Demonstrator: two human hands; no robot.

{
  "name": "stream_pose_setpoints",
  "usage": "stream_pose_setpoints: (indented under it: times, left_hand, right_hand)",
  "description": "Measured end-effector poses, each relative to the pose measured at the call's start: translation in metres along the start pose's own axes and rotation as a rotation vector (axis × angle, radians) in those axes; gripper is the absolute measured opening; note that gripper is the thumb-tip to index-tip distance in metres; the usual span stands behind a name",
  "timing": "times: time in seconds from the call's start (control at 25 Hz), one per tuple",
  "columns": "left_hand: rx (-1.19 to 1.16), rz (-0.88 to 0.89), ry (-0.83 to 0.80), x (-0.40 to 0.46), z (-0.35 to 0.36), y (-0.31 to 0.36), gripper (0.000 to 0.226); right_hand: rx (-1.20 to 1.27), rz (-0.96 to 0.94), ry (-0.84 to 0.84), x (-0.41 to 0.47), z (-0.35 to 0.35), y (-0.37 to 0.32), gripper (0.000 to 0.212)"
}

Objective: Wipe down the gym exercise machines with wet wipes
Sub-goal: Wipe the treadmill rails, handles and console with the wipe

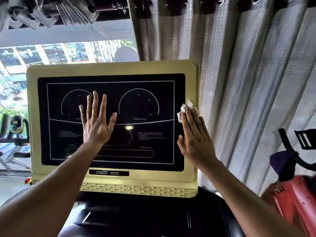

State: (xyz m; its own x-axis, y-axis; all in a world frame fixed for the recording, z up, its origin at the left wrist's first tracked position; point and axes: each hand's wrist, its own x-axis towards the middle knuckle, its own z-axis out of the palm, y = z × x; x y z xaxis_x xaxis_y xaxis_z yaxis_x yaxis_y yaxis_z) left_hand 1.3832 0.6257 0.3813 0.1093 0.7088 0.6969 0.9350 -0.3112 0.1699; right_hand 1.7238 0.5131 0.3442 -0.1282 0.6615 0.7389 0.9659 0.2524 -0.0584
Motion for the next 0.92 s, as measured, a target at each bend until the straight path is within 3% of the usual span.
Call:
stream_pose_setpoints:
  times: [0.08,0.2,0.48,0.92]
  left_hand:
    - [-0.036,0.085,0.008,-0.031,0.006,0.021,0.073]
    - [-0.014,0.245,-0.12,-0.107,0.028,0.06,0.072]
    - [0.069,0.197,-0.164,-0.162,0.05,0.06,0.077]
    - [0.055,0.18,-0.193,-0.213,0.043,0.005,0.079]
  right_hand:
    - [0.021,0.025,-0.035,-0.034,0.006,-0.011,0.076]
    - [0.023,0.014,-0.137,-0.089,0.012,-0.024,0.078]
    - [0.037,-0.055,-0.342,-0.188,0.015,-0.031,0.082]
    - [-0.1,-0.176,-0.477,-0.181,0.009,-0.032,0.087]
